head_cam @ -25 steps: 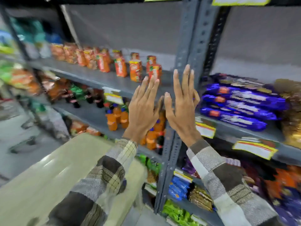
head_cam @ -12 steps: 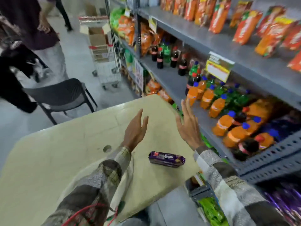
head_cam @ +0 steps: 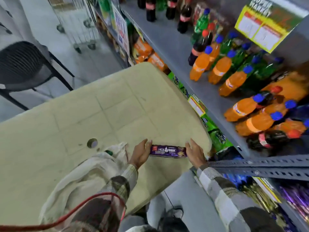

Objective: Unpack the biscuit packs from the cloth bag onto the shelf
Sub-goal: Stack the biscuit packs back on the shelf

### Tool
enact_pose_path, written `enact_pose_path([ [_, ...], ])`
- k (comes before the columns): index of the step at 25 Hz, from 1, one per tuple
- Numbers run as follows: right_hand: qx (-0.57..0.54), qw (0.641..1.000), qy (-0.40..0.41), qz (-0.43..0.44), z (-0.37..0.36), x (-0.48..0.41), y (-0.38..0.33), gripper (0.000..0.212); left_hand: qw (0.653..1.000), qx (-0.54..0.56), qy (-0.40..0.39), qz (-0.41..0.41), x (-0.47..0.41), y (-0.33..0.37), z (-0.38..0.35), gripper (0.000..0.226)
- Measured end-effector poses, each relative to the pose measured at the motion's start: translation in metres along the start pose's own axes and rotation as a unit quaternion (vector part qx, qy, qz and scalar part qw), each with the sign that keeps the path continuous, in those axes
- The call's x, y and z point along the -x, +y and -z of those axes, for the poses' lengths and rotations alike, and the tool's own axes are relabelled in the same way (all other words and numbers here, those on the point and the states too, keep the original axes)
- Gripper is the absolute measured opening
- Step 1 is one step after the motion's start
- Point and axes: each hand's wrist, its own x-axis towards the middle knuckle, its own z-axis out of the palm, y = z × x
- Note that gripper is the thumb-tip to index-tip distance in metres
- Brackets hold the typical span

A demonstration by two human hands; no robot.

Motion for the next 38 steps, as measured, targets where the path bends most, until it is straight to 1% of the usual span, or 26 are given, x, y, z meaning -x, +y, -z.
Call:
enact_pose_path([
  [1, -0.023, 1.000, -0.004, -0.018, -0.005, 0.001, 0.004, 0.050, 1.000, 0.020, 0.009, -0.003, -0.002, -0.004, -0.005, 0.044],
  [3, -0.063, 0.997, -0.001, -0.048, -0.013, 0.003, 0.006, 0.059, 0.998, 0.060, 0.037, 0.008, 0.000, -0.003, -0.011, 0.040],
  [5, -0.097, 0.992, -0.010, -0.078, -0.013, 0.006, 0.002, 0.062, 0.993, 0.089, 0.069, 0.027, 0.000, 0.001, -0.018, 0.044],
  [8, -0.144, 0.981, -0.053, -0.122, -0.009, 0.014, -0.008, 0.067, 0.978, 0.167, 0.075, 0.096, 0.001, 0.008, -0.031, 0.056],
  [9, -0.157, 0.977, -0.060, -0.128, -0.007, 0.016, -0.010, 0.067, 0.971, 0.195, 0.075, 0.113, 0.001, 0.013, -0.035, 0.057],
  [11, -0.179, 0.973, -0.060, -0.131, -0.005, 0.016, -0.012, 0.060, 0.963, 0.224, 0.079, 0.125, -0.001, 0.022, -0.036, 0.056],
  [13, -0.203, 0.971, -0.049, -0.119, 0.002, 0.019, -0.011, 0.056, 0.962, 0.233, 0.072, 0.126, 0.001, 0.031, -0.034, 0.053],
  [18, -0.231, 0.971, -0.003, -0.062, 0.038, 0.041, -0.022, 0.064, 0.970, 0.217, 0.076, 0.082, 0.018, 0.062, -0.025, 0.053],
  [22, -0.242, 0.970, 0.034, -0.002, 0.063, 0.056, -0.029, 0.056, 0.970, 0.214, 0.112, 0.036, 0.040, 0.094, -0.015, 0.054],
  [26, -0.250, 0.964, 0.066, 0.064, 0.093, 0.088, -0.038, 0.054, 0.963, 0.219, 0.156, -0.005, 0.075, 0.123, -0.002, 0.056],
  [30, -0.284, 0.948, 0.078, 0.123, 0.119, 0.121, -0.044, 0.048, 0.957, 0.218, 0.185, -0.043, 0.118, 0.155, 0.013, 0.049],
  [33, -0.308, 0.932, 0.107, 0.161, 0.139, 0.152, -0.044, 0.053, 0.954, 0.214, 0.196, -0.079, 0.146, 0.174, 0.020, 0.049],
  [36, -0.324, 0.916, 0.145, 0.185, 0.156, 0.186, -0.041, 0.056, 0.952, 0.213, 0.187, -0.111, 0.169, 0.189, 0.022, 0.054],
  [38, -0.326, 0.911, 0.174, 0.183, 0.168, 0.208, -0.037, 0.056, 0.951, 0.220, 0.166, -0.136, 0.184, 0.202, 0.024, 0.056],
])
